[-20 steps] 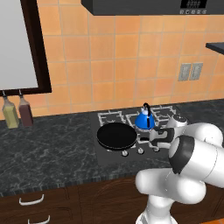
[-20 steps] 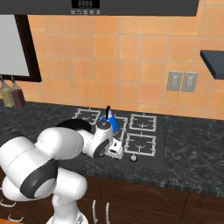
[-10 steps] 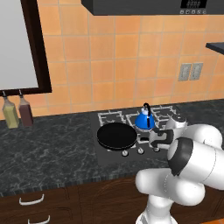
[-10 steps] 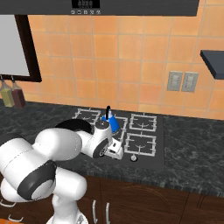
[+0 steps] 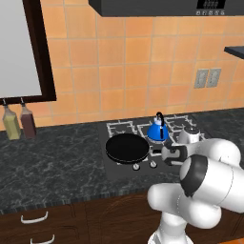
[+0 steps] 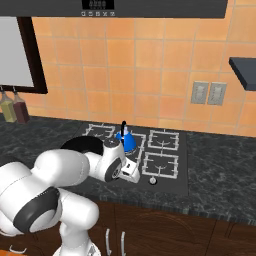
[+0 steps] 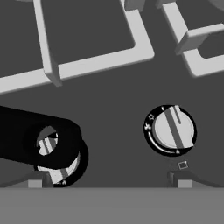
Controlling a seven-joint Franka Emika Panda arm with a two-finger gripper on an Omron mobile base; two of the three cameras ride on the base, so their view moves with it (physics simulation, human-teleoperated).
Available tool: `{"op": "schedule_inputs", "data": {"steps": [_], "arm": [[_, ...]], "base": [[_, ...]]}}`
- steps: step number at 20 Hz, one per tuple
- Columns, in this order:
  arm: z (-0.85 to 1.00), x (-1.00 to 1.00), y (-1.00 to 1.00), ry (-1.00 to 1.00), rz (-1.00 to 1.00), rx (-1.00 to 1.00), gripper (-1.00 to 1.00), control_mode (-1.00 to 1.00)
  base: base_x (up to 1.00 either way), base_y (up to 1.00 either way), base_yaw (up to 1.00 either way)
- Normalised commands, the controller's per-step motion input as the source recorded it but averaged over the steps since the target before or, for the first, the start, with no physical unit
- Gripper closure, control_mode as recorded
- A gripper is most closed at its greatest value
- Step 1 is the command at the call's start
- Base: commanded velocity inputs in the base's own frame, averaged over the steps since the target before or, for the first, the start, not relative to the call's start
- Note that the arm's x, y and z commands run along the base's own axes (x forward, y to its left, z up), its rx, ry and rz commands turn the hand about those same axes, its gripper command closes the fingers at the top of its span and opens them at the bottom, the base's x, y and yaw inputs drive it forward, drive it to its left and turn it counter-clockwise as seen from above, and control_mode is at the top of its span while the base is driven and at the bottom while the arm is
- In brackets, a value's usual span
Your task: Pick the kettle from the counter and place it on a stove burner. Then turn the burner on.
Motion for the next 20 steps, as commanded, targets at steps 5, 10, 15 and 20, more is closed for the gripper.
{"op": "schedule_inputs", "data": {"steps": [5, 10, 15, 20], "arm": [[-0.11, -0.19, -0.51, 0.0, 0.0, -0.06, -1.0, -1.0], [-0.14, -0.1, -0.56, 0.02, 0.0, -0.08, -1.0, -1.0], [-0.07, -0.16, -0.62, 0.01, 0.0, -0.07, -1.0, -1.0], [0.0, -0.56, -0.4, -0.01, 0.0, -0.03, -1.0, -1.0]], "base": [[0.0, 0.0, 0.0], [0.0, 0.0, 0.0], [0.0, 0.0, 0.0], [0.0, 0.0, 0.0]]}}
